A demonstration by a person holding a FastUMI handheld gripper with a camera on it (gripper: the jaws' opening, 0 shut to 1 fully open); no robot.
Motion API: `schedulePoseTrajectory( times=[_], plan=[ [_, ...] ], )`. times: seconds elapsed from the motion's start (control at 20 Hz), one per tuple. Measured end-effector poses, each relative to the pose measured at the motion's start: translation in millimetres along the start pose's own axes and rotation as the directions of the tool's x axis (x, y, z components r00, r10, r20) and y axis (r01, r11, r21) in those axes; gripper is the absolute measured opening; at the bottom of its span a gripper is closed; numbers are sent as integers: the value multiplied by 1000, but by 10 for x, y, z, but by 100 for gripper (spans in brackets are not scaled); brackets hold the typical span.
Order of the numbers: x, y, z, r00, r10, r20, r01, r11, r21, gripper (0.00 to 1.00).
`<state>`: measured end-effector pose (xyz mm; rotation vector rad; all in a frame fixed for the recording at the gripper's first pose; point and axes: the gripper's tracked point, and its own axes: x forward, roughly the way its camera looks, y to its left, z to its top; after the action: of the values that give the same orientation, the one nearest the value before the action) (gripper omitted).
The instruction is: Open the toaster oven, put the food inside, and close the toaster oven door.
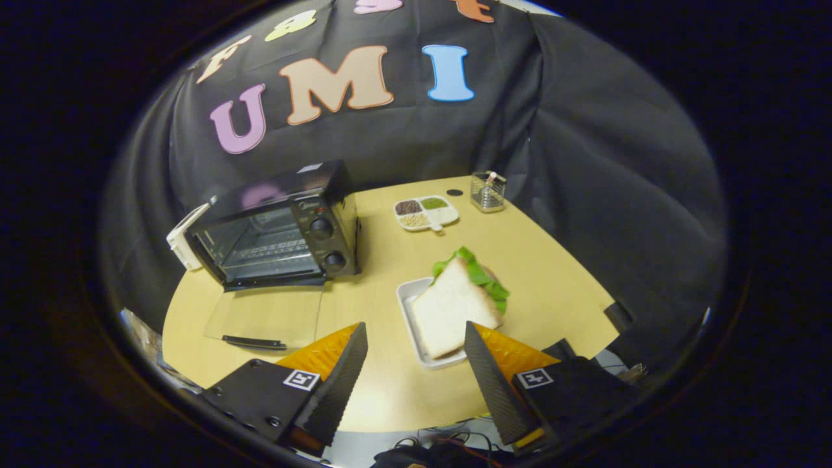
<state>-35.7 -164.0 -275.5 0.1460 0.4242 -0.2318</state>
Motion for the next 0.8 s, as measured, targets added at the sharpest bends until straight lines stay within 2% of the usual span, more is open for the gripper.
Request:
schedulePoseTrajectory(
  times=[0.1, 0.25, 0.6, 0.75, 0.8],
  plan=[
    [129, -230, -3, 1000, -1, -21, 1, 1000, -1, 94],
    [381, -409, -3, 999, 41, -31, -40, 999, 32, 92],
    [872, -479, -163, 988, 148, -54, -137, 976, 169, 87],
    [996, -427, -221, 981, 184, -63, -166, 962, 218, 83],
    [1011, -397, -216, 979, 197, -62, -176, 953, 247, 76]
  ],
)
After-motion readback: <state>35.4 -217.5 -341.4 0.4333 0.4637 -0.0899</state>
